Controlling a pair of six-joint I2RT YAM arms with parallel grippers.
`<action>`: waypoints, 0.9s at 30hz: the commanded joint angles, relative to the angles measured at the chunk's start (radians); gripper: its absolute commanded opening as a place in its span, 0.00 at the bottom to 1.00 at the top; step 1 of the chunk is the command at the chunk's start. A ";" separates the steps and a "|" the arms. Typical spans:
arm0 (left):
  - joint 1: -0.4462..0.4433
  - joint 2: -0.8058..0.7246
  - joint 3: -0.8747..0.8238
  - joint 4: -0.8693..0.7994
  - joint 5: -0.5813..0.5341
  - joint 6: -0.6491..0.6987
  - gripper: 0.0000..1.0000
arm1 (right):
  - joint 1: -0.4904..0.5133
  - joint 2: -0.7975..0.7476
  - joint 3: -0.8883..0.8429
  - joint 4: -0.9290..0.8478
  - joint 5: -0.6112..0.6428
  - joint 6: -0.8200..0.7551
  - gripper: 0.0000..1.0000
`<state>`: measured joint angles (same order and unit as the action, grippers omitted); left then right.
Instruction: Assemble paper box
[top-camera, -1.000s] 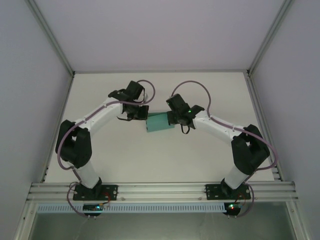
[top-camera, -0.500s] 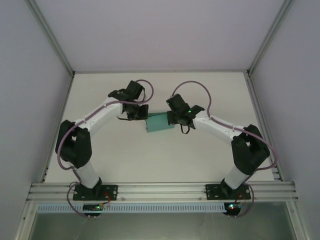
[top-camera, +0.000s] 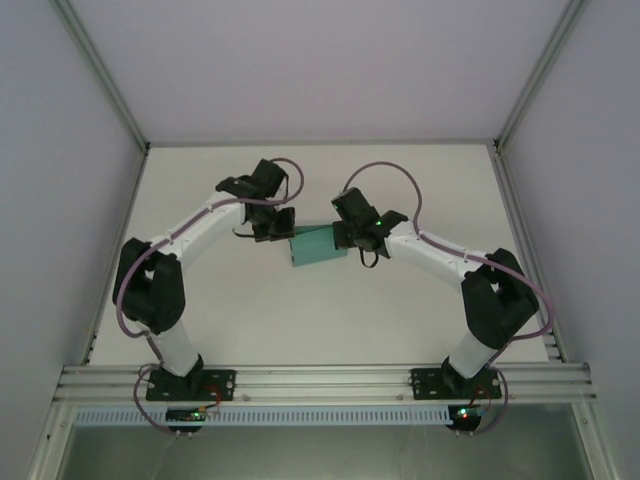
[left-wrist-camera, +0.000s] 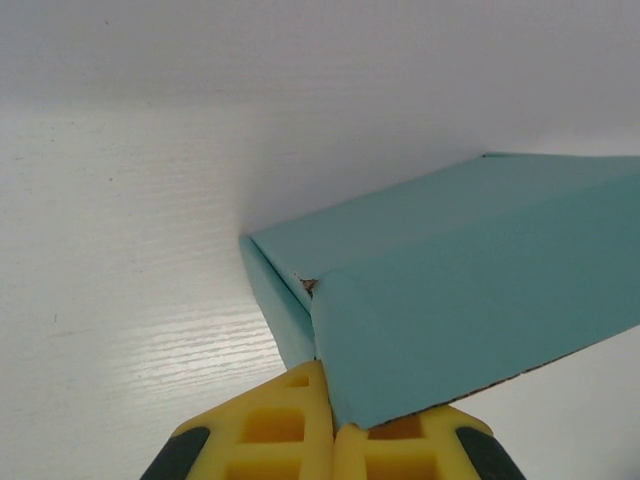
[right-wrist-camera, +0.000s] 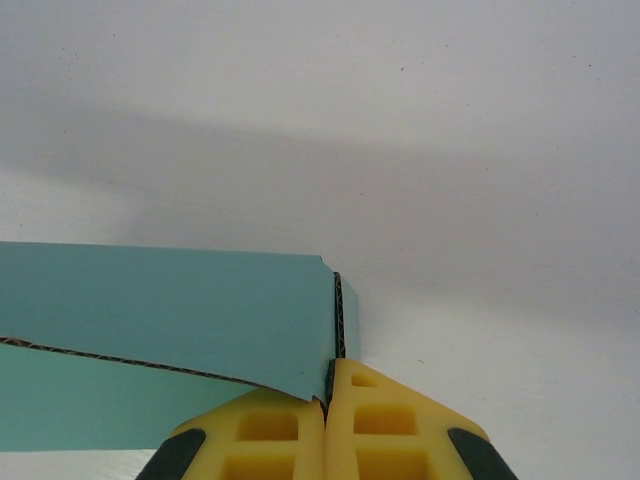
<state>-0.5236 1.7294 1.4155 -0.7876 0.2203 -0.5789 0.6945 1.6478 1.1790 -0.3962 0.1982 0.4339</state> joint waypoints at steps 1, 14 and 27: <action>-0.018 -0.002 -0.038 0.050 0.047 -0.068 0.00 | 0.016 0.082 -0.057 -0.161 -0.088 0.032 0.00; -0.222 -0.001 -0.287 0.161 -0.269 -0.186 0.00 | 0.017 0.080 -0.079 -0.128 -0.037 0.066 0.00; -0.306 0.078 -0.368 0.241 -0.417 -0.196 0.00 | -0.063 -0.075 -0.109 0.047 -0.193 -0.007 0.41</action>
<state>-0.7921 1.6642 1.1309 -0.3653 -0.3531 -0.7746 0.6422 1.5902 1.0988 -0.2977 0.1455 0.4660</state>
